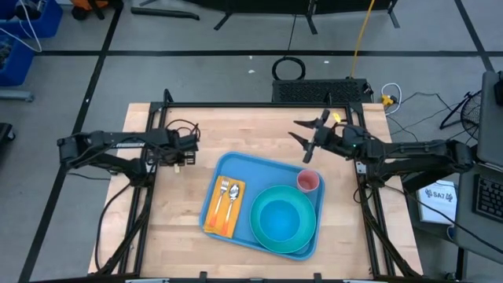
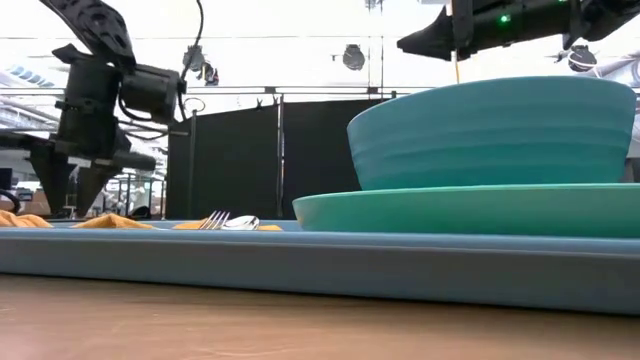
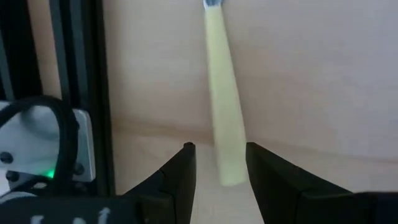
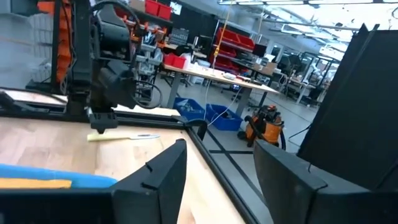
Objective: Set up tray
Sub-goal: Put the yellow knife on top of the yellow table napkin
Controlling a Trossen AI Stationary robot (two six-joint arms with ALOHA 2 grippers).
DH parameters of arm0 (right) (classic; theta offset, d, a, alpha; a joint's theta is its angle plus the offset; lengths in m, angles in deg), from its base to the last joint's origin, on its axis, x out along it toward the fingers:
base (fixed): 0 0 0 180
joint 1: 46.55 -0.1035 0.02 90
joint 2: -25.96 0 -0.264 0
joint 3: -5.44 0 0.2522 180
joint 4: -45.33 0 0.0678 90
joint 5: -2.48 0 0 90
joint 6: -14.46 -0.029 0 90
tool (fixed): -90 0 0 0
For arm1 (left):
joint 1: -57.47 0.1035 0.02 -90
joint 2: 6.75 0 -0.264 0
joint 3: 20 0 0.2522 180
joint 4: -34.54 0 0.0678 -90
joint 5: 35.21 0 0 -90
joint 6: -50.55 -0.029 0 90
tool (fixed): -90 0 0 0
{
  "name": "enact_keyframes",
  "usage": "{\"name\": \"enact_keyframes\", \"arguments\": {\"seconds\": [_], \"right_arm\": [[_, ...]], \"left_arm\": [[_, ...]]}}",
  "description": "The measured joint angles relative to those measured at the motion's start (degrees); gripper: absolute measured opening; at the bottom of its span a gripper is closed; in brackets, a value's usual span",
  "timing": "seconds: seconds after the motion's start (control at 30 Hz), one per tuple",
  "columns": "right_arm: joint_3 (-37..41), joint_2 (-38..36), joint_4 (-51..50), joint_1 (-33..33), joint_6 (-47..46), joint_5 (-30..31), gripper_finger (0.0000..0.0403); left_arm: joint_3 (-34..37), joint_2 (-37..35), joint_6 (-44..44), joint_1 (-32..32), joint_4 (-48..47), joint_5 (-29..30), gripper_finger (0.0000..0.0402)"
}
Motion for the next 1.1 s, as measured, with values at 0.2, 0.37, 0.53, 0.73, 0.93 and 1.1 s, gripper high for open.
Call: {"name": "enact_keyframes", "arguments": {"seconds": [0.2, 0.37, 0.53, 0.73, 0.93, 1.1], "right_arm": [[0.0, 0.0, -1.1, 0.0, -0.4, 0.0, 0.0175], [0.0, 0.0, -1.1, 0.0, -0.4, 0.0, 0.0174], [0.0, 0.0, -1.3, 0.0, -0.6, 0.0, 0.0172], [0.0, 0.0, -2.1, 0.0, -0.8, 0.0, 0.0171], [0.0, 0.0, -2.7, 0.0, -1.1, 0.0, 0.0171], [0.0, 0.0, -2.7, 0.0, -1.2, 0.0, 0.0171]], "left_arm": [[0.0, 2.8, -2.6, 3.8, 1.1, -0.3, 0.0145], [0.0, 4.6, -3.4, 5.1, 2.9, -0.6, 0.0145], [0.0, 7.5, -4.7, 5.3, 5.6, -1.1, 0.0145], [-0.1, 12.8, -5.1, 5.4, 5.5, -3.0, 0.0145], [0.1, 12.7, -7.9, 5.3, 6.2, -2.9, 0.0132], [0.3, 11.8, -10.5, 4.8, 7.1, -1.9, 0.007]]}}
